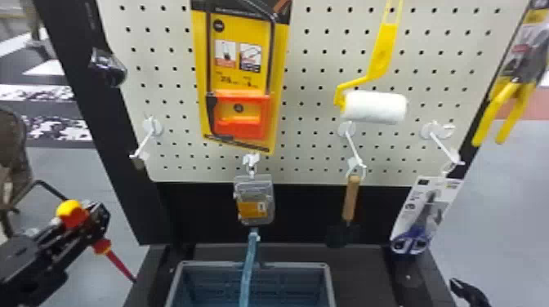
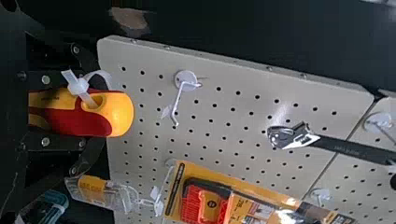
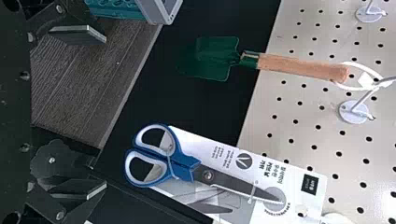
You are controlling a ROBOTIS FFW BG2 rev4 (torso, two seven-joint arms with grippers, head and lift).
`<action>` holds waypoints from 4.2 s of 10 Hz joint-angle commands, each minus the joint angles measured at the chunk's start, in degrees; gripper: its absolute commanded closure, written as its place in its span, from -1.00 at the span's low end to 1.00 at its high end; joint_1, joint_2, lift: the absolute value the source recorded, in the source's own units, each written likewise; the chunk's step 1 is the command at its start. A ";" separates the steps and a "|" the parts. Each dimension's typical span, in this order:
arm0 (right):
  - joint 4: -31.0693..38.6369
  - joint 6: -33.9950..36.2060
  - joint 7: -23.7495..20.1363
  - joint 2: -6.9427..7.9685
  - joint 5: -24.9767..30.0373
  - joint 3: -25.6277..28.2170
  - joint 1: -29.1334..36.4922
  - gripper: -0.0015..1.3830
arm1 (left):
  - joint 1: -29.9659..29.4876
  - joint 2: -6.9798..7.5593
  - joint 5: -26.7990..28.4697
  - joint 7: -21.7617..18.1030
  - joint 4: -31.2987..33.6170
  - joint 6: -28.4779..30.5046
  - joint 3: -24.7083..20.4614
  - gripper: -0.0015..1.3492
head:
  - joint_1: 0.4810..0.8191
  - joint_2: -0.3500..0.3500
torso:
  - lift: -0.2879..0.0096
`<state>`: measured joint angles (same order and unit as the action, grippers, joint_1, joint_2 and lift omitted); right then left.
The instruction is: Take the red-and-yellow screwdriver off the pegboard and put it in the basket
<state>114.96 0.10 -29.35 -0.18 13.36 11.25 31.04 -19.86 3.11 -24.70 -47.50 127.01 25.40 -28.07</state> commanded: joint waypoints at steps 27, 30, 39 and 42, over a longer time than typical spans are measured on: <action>-0.70 0.07 -0.80 0.23 0.35 0.00 0.37 -0.71 | -2.44 1.37 -15.12 12.00 -19.49 -9.58 28.77 0.72 | -0.60 0.00 | 0.26; -0.98 -0.02 -1.06 0.23 0.35 0.00 0.12 -0.71 | -1.70 1.37 -13.80 11.47 -21.04 -9.75 28.95 0.65 | -0.60 0.00 | 0.26; -1.12 -0.02 -1.24 0.23 0.18 0.00 0.25 -0.71 | -1.09 1.81 -12.74 10.41 -21.18 -10.19 28.42 -0.75 | -0.60 0.00 | 0.26; -0.98 -0.02 -1.15 0.23 0.09 0.00 0.49 -0.71 | -2.07 1.37 -10.28 11.47 -18.93 -11.69 27.01 -0.75 | -0.60 0.00 | 0.26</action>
<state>113.89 0.09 -30.54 -0.18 13.48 11.25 31.45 -21.60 4.70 -35.58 -36.19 107.18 14.03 -0.55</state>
